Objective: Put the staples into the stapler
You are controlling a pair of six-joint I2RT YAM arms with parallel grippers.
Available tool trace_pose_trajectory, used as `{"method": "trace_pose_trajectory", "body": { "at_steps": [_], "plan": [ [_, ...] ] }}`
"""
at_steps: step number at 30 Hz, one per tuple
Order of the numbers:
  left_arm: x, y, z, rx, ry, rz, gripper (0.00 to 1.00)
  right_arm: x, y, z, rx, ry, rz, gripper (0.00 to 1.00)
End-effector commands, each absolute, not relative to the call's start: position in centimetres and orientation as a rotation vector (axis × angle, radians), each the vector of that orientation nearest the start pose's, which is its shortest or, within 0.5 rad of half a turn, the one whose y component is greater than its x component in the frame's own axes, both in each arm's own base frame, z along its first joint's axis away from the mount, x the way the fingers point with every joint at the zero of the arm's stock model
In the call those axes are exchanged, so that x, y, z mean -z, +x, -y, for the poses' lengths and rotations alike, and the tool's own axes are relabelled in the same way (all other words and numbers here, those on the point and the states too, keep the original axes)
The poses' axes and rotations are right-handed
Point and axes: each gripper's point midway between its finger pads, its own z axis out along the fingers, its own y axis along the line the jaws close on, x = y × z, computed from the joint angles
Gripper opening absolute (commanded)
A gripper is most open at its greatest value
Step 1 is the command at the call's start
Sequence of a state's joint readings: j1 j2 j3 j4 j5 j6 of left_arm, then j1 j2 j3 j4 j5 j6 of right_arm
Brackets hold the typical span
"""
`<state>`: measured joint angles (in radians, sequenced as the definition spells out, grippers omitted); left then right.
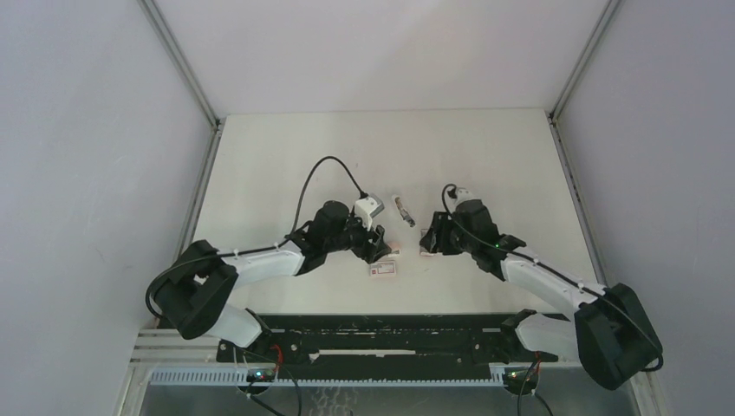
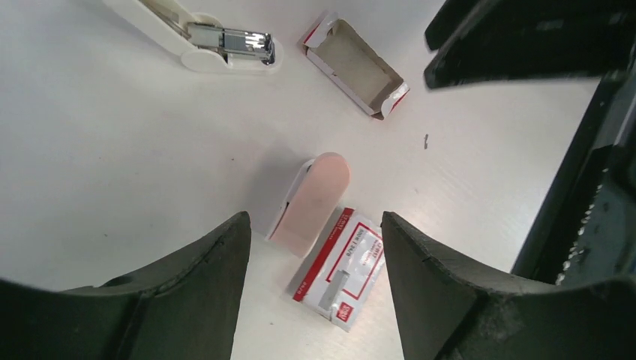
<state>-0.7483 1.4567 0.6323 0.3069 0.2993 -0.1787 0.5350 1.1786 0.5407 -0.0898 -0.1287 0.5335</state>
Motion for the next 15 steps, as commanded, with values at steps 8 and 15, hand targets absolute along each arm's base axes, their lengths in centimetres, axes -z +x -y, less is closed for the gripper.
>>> {"method": "trace_pose_trajectory", "body": {
  "at_steps": [8,15],
  "plan": [
    [-7.1,24.9,32.1,0.819,1.088,-1.866,0.68,-9.5,24.3,-17.5,-0.737,-0.096,-2.322,0.48],
    [-5.4,24.9,32.4,0.828,1.118,-1.92,0.64,-9.9,24.1,-17.3,-0.763,-0.089,-2.304,0.48]
  ]
}}
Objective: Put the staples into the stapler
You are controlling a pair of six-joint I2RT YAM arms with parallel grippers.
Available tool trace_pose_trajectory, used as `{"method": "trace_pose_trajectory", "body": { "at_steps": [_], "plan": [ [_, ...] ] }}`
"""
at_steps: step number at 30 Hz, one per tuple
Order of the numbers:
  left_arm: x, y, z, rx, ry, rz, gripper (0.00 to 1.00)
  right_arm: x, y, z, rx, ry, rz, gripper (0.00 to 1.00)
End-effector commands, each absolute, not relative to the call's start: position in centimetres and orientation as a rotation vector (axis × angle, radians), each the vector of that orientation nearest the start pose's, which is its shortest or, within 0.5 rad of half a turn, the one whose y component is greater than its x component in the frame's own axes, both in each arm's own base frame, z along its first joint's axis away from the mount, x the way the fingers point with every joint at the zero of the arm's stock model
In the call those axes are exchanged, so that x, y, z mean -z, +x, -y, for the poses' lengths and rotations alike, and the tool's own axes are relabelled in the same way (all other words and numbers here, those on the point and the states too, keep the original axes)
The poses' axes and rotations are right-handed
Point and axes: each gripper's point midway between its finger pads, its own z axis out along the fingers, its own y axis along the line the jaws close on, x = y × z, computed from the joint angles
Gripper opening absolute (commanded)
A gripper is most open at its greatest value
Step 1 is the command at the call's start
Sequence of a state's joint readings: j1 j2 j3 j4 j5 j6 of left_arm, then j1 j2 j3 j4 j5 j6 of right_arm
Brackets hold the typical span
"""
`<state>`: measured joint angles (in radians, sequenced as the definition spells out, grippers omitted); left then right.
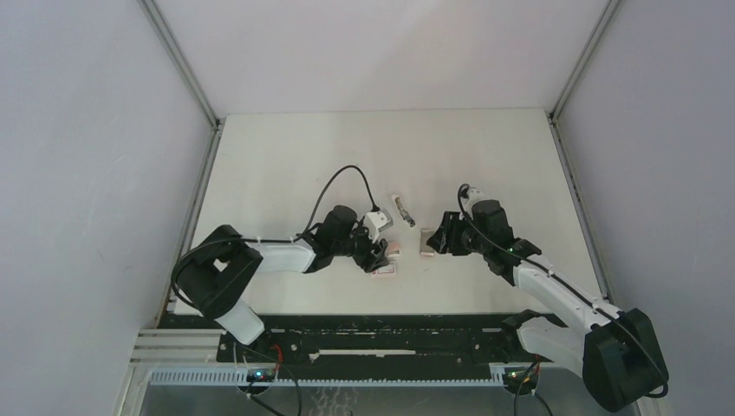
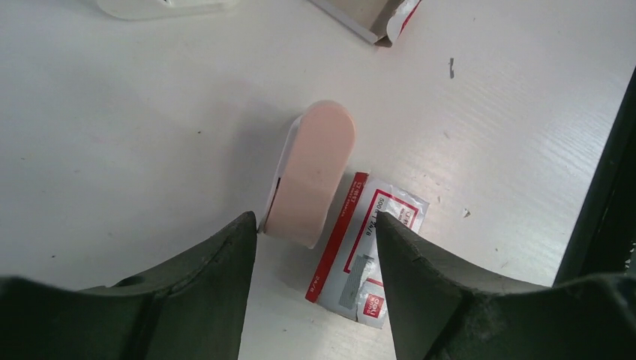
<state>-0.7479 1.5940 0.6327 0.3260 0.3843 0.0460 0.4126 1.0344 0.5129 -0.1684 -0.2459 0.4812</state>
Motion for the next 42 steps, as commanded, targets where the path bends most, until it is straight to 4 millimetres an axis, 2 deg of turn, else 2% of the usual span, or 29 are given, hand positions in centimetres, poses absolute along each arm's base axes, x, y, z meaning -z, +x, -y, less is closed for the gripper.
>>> {"method": "trace_pose_trajectory", "body": {
  "at_steps": [1,7,9,12,18,20,22,26,28,30,33,35,39,42],
  "plan": [
    [-5.1,25.0,32.4,0.823,1.118,-1.928,0.61,-9.9,24.0,-17.2,-0.764,-0.087,-2.303,0.48],
    [-4.4,25.6,32.3,0.794,1.101,-1.958,0.46,-10.0,23.9,-17.0,-0.774,-0.082,-2.298,0.48],
    [-4.4,25.7,32.4,0.79,1.091,-1.962,0.46,-9.9,23.9,-17.1,-0.778,-0.081,-2.299,0.48],
    [-4.2,26.0,32.4,0.757,1.074,-1.97,0.53,-9.8,23.8,-17.1,-0.782,-0.079,-2.302,0.48],
    [-3.5,26.1,32.3,0.709,1.089,-1.99,0.53,-9.8,23.8,-17.0,-0.785,-0.073,-2.301,0.48],
    [-3.4,26.1,32.3,0.709,1.093,-1.992,0.51,-9.9,23.8,-17.2,-0.799,-0.071,-2.299,0.48],
    [-3.3,26.0,32.5,0.716,1.099,-1.993,0.44,-10.0,23.8,-17.3,-0.816,-0.058,-2.3,0.51],
    [-3.6,25.6,32.9,0.74,1.092,-1.994,0.18,-10.3,23.8,-17.9,-0.878,-0.002,-2.289,0.67],
    [-4.4,25.5,33.2,0.772,1.059,-1.98,0.07,-10.7,23.7,-18.4,-0.932,0.037,-2.269,0.72],
    [-5.9,25.1,33.6,0.83,1.011,-1.949,0.01,-10.8,23.6,-19.0,-0.989,0.081,-2.26,0.76],
    [-9.3,24.2,34.4,0.929,0.917,-1.882,0.0,-11.3,23.6,-20.1,-1.077,0.144,-2.249,0.79],
    [-10.9,23.6,34.8,0.981,0.875,-1.853,0.0,-11.9,23.6,-20.9,-1.137,0.182,-2.229,0.8],
    [-12.6,22.5,35.5,1.049,0.835,-1.839,0.0,-14.3,23.8,-22.9,-1.299,0.253,-2.164,0.82],
    [-13.4,21.7,36.0,1.087,0.819,-1.835,0.0,-15.2,23.9,-23.7,-1.325,0.298,-2.139,0.83]
  ]
}}
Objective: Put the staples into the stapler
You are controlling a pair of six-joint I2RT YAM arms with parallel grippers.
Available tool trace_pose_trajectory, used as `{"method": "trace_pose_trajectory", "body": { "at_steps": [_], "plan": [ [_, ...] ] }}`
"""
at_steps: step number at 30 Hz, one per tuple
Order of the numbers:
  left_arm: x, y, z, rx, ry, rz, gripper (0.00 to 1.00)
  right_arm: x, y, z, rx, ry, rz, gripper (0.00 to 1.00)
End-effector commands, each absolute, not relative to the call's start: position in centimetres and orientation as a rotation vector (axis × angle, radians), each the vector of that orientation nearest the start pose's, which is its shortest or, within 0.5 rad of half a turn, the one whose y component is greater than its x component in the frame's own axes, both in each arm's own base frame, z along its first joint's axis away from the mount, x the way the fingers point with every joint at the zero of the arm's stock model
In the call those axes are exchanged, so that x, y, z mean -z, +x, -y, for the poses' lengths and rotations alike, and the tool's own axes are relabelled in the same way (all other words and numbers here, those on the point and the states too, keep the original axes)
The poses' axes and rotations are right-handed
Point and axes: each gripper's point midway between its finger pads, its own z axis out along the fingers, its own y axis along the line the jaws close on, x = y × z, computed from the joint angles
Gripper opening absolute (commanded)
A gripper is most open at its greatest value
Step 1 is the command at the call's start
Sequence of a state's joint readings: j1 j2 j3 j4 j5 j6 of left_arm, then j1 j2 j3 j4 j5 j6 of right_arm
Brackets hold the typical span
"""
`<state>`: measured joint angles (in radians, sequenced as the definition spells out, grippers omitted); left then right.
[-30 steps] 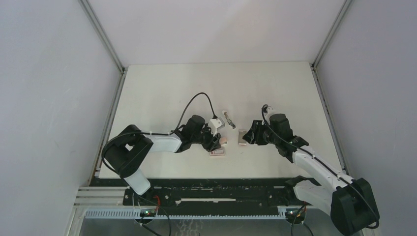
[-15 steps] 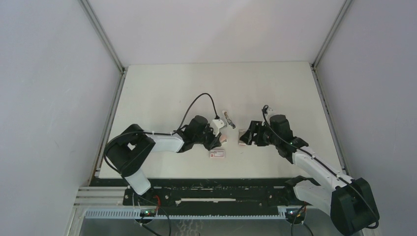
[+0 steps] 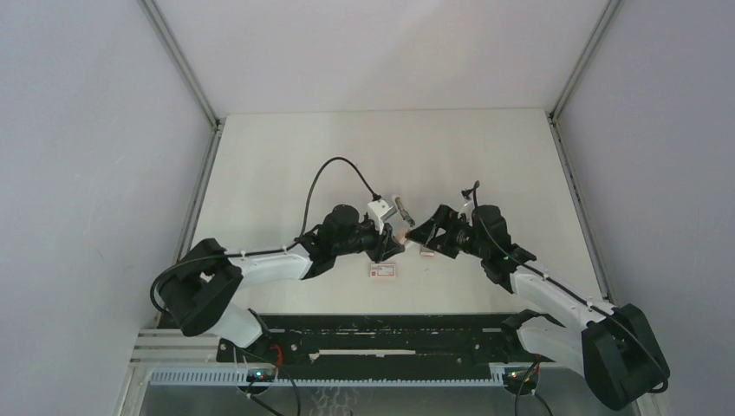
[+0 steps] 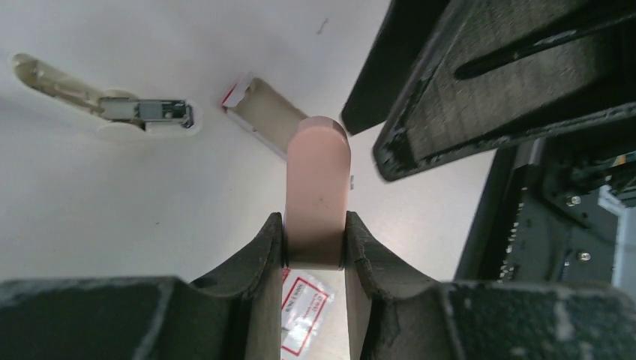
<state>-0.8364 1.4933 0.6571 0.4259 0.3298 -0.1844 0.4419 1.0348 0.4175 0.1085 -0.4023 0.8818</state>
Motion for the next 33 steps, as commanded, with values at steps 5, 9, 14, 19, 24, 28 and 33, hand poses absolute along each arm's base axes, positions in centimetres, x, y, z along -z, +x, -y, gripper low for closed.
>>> {"method": "trace_pose_trajectory", "body": {
  "at_steps": [5,9,14,19,24,28,33],
  "plan": [
    [-14.7,21.0,36.4,1.122,0.797,-1.819,0.0,-14.9,24.2,-23.7,-1.299,0.339,-2.147,0.83],
    [-15.3,20.6,36.8,1.136,0.792,-1.808,0.0,-14.9,23.9,-24.3,-1.324,0.323,-2.165,0.82],
    [-15.6,20.6,37.0,1.133,0.791,-1.805,0.0,-15.7,23.4,-25.0,-1.38,0.285,-2.154,0.44],
    [-15.5,20.5,36.9,1.125,0.796,-1.809,0.0,-15.8,23.5,-24.7,-1.362,0.291,-2.145,0.0],
    [-15.6,20.4,36.8,1.112,0.815,-1.808,0.0,-16.0,23.6,-24.6,-1.341,0.28,-2.122,0.0],
    [-15.6,20.6,36.6,1.088,0.827,-1.809,0.0,-16.5,23.7,-24.5,-1.326,0.274,-2.099,0.0],
    [-15.3,21.1,36.3,1.041,0.813,-1.822,0.0,-17.1,23.3,-25.1,-1.393,0.232,-2.105,0.43]
  ]
}}
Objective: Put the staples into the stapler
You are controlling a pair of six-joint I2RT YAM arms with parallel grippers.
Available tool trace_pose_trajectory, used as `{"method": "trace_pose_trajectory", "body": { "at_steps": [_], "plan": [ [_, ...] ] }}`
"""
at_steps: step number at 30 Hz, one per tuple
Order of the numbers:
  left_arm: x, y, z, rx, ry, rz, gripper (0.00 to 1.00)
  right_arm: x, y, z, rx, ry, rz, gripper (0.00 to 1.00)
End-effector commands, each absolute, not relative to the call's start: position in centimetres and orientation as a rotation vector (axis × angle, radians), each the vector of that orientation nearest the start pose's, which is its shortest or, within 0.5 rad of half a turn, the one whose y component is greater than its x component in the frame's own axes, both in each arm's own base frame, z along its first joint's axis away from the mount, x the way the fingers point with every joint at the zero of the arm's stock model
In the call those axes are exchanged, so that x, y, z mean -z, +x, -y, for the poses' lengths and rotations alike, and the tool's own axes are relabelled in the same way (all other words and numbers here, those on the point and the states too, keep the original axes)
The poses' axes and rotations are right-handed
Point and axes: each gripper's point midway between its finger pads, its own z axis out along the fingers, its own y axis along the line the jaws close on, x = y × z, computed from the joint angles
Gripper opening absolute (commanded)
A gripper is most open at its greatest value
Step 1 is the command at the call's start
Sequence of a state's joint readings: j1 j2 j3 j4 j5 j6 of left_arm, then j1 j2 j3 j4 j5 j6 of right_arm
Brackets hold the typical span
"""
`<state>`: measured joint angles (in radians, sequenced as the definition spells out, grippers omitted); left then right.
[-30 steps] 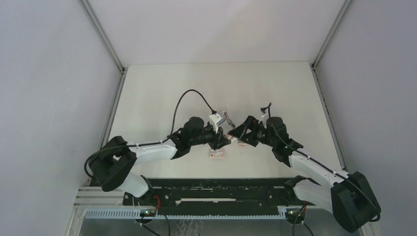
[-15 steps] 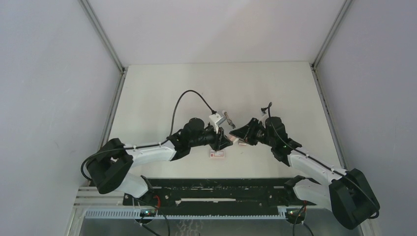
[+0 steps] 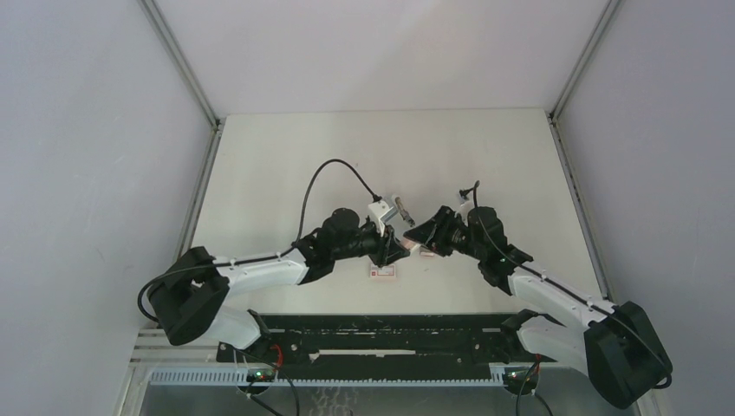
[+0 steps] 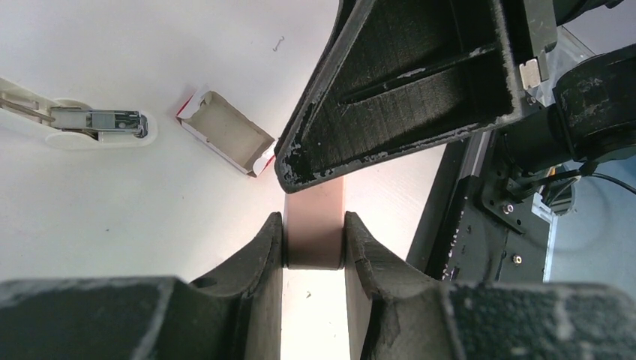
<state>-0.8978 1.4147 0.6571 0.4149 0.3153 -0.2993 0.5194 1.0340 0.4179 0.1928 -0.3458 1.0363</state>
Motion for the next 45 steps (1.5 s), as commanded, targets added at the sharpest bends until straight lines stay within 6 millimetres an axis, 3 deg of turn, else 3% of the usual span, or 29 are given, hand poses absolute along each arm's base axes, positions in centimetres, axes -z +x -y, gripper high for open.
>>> {"method": "trace_pose_trajectory", "body": {
  "at_steps": [1,2,3,7,9,10,11,12,16,20,25,27,30,34,38,39,42,45],
  "plan": [
    [-15.2,21.3,36.2,1.03,0.803,-1.828,0.0,-16.9,23.2,-25.2,-1.403,0.228,-2.118,0.58],
    [-15.2,21.5,36.1,1.02,0.791,-1.832,0.0,-16.8,23.1,-25.4,-1.415,0.224,-2.125,0.71],
    [-15.2,21.7,36.1,1.012,0.779,-1.834,0.0,-16.8,22.9,-25.6,-1.427,0.217,-2.129,0.78],
    [-15.4,22.2,35.8,0.985,0.74,-1.839,0.0,-16.8,22.6,-26.1,-1.459,0.203,-2.139,0.84],
    [-15.5,22.2,35.8,0.983,0.735,-1.838,0.0,-16.8,22.6,-26.2,-1.458,0.199,-2.137,0.72],
    [-15.5,22.2,35.8,0.982,0.736,-1.837,0.0,-16.8,22.6,-26.2,-1.457,0.2,-2.137,0.55],
    [-15.5,22.2,35.8,0.981,0.739,-1.837,0.0,-16.7,22.6,-26.2,-1.452,0.2,-2.14,0.22],
    [-15.5,22.2,35.8,0.982,0.74,-1.836,0.0,-16.4,22.8,-26.0,-1.437,0.216,-2.146,0.01],
    [-15.3,22.0,35.8,0.986,0.759,-1.835,0.04,-16.4,22.9,-25.9,-1.426,0.23,-2.139,0.0],
    [-15.0,21.6,36.0,1.006,0.774,-1.836,0.42,-17.0,22.9,-26.0,-1.444,0.229,-2.118,0.0],
    [-14.2,21.3,36.1,1.014,0.793,-1.854,0.56,-17.3,22.8,-26.0,-1.455,0.237,-2.113,0.0],
    [-14.1,21.3,36.1,1.013,0.796,-1.856,0.56,-17.4,22.8,-26.0,-1.459,0.233,-2.11,0.0],
    [-14.1,21.2,36.2,1.016,0.797,-1.857,0.47,-17.3,22.7,-25.9,-1.452,0.238,-2.114,0.0],
    [-13.8,21.1,36.2,1.018,0.802,-1.869,0.49,-17.2,22.8,-25.7,-1.444,0.243,-2.114,0.0],
    [-13.4,21.0,36.1,1.015,0.809,-1.88,0.2,-17.3,22.8,-25.7,-1.447,0.238,-2.113,0.0],
    [-13.4,21.0,36.1,1.015,0.809,-1.88,0.14,-17.3,22.8,-25.7,-1.453,0.232,-2.115,0.08],
    [-13.6,20.9,36.1,1.014,0.818,-1.869,0.04,-17.2,22.6,-25.8,-1.468,0.199,-2.124,0.54],
    [-14.0,20.9,36.2,1.017,0.824,-1.855,0.01,-16.8,22.3,-26.0,-1.471,0.175,-2.149,0.74]
  ]
}}
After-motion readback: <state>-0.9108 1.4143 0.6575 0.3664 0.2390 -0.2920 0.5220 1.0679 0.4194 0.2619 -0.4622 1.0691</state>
